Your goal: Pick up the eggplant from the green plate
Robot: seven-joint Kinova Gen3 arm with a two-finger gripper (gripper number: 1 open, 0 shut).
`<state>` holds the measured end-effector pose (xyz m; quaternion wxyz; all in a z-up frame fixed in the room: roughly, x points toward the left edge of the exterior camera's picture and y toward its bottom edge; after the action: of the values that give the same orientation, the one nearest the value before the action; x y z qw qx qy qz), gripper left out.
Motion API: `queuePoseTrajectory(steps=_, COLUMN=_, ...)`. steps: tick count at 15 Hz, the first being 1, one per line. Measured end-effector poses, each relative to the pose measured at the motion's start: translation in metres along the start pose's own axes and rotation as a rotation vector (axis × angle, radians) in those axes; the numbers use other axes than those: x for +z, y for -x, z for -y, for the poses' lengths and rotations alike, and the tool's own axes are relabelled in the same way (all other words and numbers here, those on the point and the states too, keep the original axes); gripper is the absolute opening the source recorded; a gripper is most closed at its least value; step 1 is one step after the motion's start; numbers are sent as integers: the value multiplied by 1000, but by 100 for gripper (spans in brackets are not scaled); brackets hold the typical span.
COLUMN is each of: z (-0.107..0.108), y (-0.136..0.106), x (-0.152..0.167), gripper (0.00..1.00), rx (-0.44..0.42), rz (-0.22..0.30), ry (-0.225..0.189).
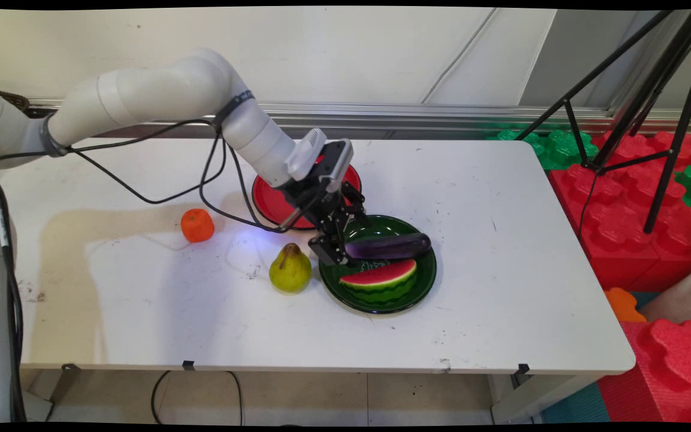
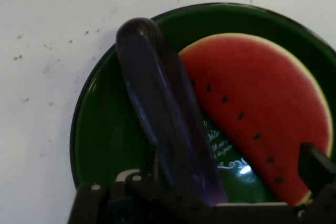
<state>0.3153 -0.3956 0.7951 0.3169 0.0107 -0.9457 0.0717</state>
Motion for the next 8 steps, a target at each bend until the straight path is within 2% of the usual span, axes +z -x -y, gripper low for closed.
queuePoseTrajectory(steps=8, z=9, y=2, x=25, gripper=100, rx=-15, rz=25, ry=3)
